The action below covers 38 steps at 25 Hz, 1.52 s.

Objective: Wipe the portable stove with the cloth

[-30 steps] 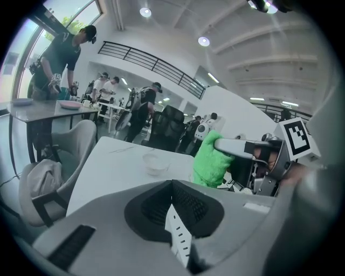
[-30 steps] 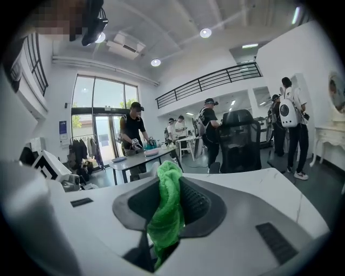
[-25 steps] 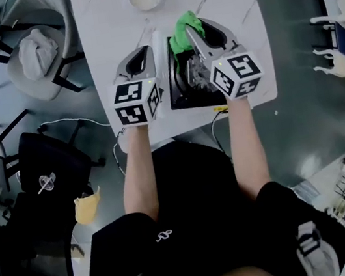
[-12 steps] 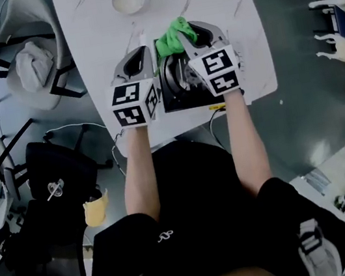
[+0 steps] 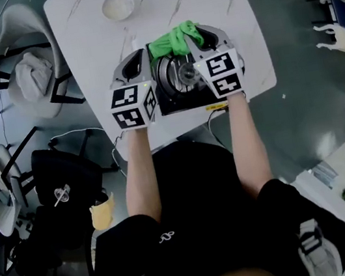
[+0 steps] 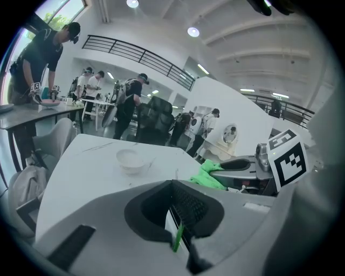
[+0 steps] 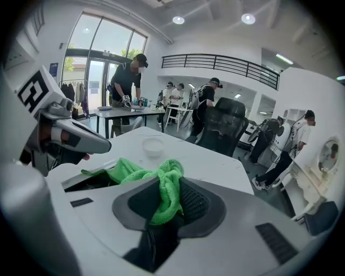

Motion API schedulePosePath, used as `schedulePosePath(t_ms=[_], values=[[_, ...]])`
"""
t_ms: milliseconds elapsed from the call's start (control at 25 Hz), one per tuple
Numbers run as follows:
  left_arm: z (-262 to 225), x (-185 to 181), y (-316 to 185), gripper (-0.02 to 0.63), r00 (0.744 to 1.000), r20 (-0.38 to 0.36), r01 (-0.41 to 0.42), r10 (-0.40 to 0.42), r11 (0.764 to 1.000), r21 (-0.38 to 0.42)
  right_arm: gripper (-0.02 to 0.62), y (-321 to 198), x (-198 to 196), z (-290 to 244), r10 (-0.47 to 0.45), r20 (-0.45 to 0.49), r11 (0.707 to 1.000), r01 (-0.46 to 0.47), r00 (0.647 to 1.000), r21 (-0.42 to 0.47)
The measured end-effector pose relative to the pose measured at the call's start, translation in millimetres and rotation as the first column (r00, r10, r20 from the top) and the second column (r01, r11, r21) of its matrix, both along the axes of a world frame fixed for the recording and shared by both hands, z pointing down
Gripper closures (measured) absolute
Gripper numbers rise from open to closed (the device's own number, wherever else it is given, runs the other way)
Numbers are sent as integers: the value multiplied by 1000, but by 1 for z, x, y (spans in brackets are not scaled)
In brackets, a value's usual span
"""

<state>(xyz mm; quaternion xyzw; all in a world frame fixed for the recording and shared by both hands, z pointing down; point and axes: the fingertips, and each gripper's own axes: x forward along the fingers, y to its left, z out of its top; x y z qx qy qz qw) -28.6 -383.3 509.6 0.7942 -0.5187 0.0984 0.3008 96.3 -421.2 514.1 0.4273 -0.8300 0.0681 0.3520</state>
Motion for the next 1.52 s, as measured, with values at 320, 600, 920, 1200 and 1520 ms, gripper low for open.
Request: schedulePosePath(t_ms=[320,600,920,1200,1520], values=[[4,4,1,607,1000,11,-13,13,1000,-10,515,8,22,1,57,6,998,-57,998,11],[4,6,3,607,1000,14,-19,19,1000,-9,518,14,31,-13,98,56,993,-102,994,64],[1,15,5,607,999,16,-38,38,999,-3,518,16,38,-68,50,268,974,-107,962,200],[-1,25,4,607,998,25,-59,59,998,-1,520,16,76,-68,114,245,967,-164,963,193],[-3,39,9,607,993,36,-112,111,994,3,518,30,121,-52,264,226,934,-307,938,182]])
